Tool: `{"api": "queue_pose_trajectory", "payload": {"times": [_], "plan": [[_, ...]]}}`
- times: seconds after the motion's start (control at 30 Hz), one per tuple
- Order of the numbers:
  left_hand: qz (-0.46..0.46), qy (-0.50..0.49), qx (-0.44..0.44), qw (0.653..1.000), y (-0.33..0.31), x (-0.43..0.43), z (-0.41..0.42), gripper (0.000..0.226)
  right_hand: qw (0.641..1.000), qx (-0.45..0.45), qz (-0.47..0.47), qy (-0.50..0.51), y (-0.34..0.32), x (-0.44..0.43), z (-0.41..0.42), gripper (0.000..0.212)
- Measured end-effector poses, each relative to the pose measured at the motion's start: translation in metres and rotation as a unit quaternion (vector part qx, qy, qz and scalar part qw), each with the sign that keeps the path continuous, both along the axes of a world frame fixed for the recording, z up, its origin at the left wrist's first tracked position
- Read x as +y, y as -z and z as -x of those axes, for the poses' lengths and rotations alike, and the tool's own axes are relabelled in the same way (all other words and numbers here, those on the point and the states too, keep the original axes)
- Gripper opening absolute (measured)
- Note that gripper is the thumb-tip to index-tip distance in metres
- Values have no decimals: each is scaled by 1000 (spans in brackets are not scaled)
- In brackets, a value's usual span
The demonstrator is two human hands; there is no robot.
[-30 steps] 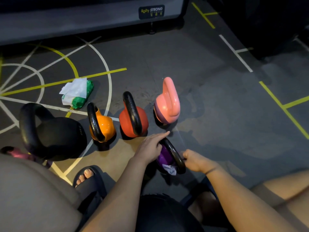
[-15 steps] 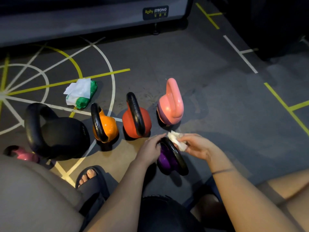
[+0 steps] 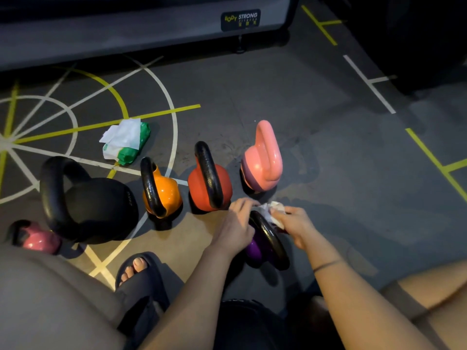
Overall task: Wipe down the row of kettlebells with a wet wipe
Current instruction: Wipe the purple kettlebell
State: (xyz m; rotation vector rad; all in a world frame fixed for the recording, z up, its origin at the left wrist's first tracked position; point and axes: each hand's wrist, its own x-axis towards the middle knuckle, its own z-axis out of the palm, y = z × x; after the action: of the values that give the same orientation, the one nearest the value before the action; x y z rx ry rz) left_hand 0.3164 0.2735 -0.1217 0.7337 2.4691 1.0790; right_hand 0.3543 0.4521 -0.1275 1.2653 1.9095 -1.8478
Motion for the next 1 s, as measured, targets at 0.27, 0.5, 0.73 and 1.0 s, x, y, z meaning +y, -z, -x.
{"api": "queue_pose_trajectory", "payload": {"times": [0.27, 0.5, 0.73, 1.0], "plan": [[259, 331, 94, 902, -17, 45, 5, 69, 994, 30, -62, 88, -6, 45, -18, 12], [159, 133, 5, 978, -2, 24, 7, 62, 987, 12, -151, 53, 11, 44, -38, 13], [81, -105, -151, 980, 14, 11, 17, 72, 994, 86, 56, 29, -2, -1, -24, 29], [39, -124, -197, 972, 18, -4, 20, 53, 967, 141, 29, -212, 12, 26, -21, 51]]}}
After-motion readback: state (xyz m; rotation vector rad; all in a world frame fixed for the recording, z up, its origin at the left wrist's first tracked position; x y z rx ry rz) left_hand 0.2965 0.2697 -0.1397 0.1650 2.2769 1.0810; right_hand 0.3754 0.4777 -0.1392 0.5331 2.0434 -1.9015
